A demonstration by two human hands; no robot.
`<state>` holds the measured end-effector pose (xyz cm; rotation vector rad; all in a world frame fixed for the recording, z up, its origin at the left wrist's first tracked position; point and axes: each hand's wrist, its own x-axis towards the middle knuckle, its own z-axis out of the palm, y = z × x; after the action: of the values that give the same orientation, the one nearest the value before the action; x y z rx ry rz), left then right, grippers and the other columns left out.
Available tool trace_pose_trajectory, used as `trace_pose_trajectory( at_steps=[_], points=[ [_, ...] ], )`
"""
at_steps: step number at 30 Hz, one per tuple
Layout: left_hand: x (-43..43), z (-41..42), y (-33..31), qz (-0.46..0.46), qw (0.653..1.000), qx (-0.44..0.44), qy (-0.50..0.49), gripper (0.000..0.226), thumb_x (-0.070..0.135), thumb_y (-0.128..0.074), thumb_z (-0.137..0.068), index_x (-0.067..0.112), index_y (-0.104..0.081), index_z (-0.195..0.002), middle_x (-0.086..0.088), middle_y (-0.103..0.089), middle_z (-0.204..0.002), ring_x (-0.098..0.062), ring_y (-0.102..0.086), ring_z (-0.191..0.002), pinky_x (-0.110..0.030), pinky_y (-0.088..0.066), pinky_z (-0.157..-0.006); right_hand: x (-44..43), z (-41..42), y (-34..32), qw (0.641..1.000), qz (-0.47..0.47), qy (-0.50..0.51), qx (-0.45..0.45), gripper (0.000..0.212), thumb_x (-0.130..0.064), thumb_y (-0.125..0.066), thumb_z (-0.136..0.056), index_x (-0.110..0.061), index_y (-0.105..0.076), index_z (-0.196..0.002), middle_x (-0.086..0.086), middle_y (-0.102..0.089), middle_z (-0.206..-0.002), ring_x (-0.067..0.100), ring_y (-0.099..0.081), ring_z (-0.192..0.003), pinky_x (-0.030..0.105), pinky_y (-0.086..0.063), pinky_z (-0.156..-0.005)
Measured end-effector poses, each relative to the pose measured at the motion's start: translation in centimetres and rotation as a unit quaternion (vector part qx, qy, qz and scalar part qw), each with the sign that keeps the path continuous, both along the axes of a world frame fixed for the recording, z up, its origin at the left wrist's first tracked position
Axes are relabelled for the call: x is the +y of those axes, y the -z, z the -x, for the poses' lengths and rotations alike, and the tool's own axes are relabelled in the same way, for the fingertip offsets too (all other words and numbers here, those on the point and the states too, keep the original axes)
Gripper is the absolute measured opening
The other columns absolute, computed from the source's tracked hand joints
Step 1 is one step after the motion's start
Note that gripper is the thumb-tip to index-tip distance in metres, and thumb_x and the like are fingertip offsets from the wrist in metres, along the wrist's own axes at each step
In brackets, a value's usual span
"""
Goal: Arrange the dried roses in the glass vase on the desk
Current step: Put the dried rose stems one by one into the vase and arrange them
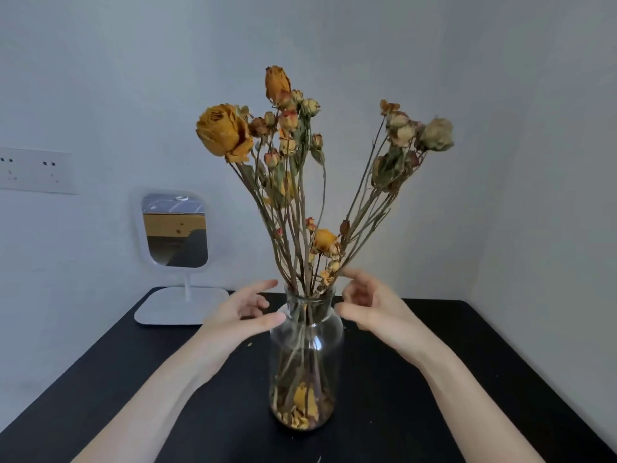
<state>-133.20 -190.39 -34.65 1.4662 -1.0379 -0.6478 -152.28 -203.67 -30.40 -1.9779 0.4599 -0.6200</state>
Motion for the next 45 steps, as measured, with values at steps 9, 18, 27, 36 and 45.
trace_pose_trajectory(
  at_steps=[9,18,27,36,45],
  points=[
    [0.0,2.2,3.7,-0.009,0.998,0.006,0.055,0.083,0.053,-0.082,-0.050,0.052,-0.043,-0.123,0.021,-0.058,-0.122,0.009,-0.053,-0.109,-0.012,-0.046,-0.081,0.7,-1.4,2.2,0.992,0.120,0.024,0.033,0.040,-0.045,-0.070,-0.074,-0.036,-0.055,-0.110,-0.008,-0.053,-0.113,0.002,-0.048,-0.100,0.016,-0.041,-0.081],
    [-1.4,4.5,6.6,0.060,0.997,-0.023,0.031,0.111,0.041,-0.090,-0.045,0.042,-0.027,-0.137,0.021,-0.046,-0.135,-0.002,-0.045,-0.125,-0.039,-0.041,-0.104,0.3,-2.7,3.8,0.999,0.038,0.015,-0.026,0.045,-0.044,-0.073,-0.073,-0.034,-0.057,-0.114,-0.016,-0.061,-0.115,-0.008,-0.054,-0.103,0.005,-0.042,-0.076],
    [-7.3,0.5,2.9,0.030,0.999,0.002,0.010,0.107,0.027,-0.091,-0.049,0.032,-0.031,-0.138,0.009,-0.052,-0.132,-0.008,-0.049,-0.122,-0.035,-0.043,-0.102,-4.5,-6.6,0.4,0.998,0.021,0.032,-0.044,0.024,-0.041,-0.071,-0.075,-0.045,-0.055,-0.093,-0.028,-0.060,-0.097,-0.021,-0.051,-0.087,0.008,-0.035,-0.071],
    [-13.9,-4.5,3.5,0.004,0.999,0.039,0.020,0.120,0.031,-0.091,-0.044,0.030,-0.020,-0.142,-0.002,-0.041,-0.142,-0.018,-0.039,-0.131,-0.050,-0.032,-0.109,-10.7,-11.7,0.9,0.999,0.013,0.038,-0.036,0.032,-0.034,-0.073,-0.076,-0.042,-0.051,-0.097,-0.032,-0.052,-0.093,-0.021,-0.047,-0.083,0.002,-0.034,-0.064],
    [-16.5,-6.2,4.9,-0.018,0.998,0.060,0.016,0.129,0.036,-0.090,-0.037,0.030,-0.016,-0.143,-0.004,-0.036,-0.144,-0.020,-0.034,-0.133,-0.050,-0.029,-0.110,-13.6,-13.7,2.0,1.000,0.015,0.026,-0.010,0.034,-0.029,-0.071,-0.079,-0.029,-0.053,-0.109,-0.018,-0.057,-0.103,-0.001,-0.049,-0.097,0.015,-0.037,-0.082]
  ],
)
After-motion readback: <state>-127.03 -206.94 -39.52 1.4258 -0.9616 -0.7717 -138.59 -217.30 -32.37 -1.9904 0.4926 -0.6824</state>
